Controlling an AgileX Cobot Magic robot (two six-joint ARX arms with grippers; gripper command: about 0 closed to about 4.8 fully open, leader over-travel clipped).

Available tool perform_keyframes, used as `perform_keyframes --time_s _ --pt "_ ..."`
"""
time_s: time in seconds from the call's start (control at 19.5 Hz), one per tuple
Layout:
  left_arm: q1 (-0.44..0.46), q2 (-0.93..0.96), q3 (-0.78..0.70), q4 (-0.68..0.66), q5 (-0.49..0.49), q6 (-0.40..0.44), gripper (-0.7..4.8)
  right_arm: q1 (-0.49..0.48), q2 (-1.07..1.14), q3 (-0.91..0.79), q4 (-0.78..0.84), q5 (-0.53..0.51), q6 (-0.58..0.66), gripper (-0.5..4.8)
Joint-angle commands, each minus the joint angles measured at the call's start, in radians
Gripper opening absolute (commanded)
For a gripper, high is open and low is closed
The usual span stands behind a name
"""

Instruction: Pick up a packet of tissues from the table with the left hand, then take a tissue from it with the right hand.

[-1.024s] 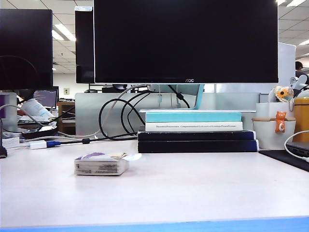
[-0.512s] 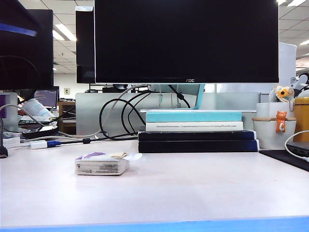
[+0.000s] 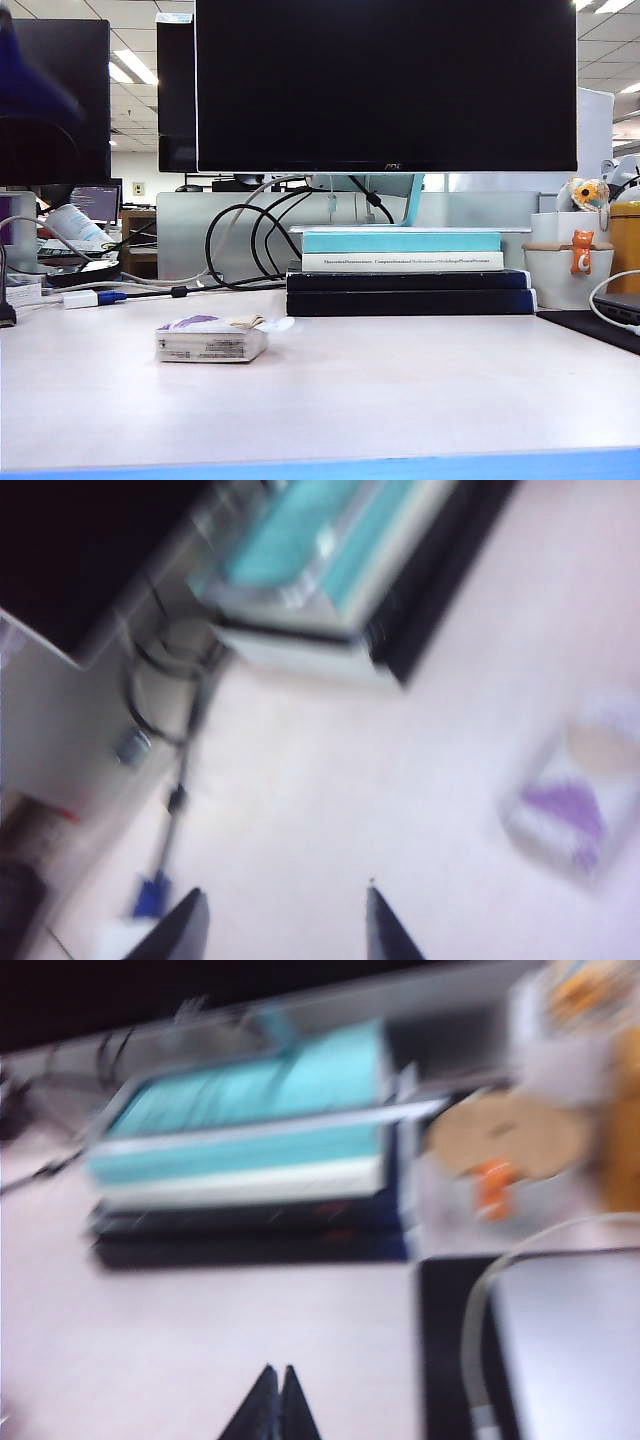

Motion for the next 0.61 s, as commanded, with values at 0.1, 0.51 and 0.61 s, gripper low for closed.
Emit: perform_keyframes --time_s 0.1,0.51,0.61 --pt "-0.053 0.058 0.04 -0.09 -0.026 0.068 2.55 0.0 0.154 0.092 -0.053 -0.128 -0.011 -0.06" --pt "-0.198 0.297 0.318 -0.422 -0.192 0.188 3.5 0.001 0.3 0.12 -0.051 -0.275 -0.056 -0.06" --pt "-0.213 0.345 0.362 -0.461 -0.205 0.205 3.5 0.001 0.32 0.121 -0.019 -0.398 -0.045 -0.06"
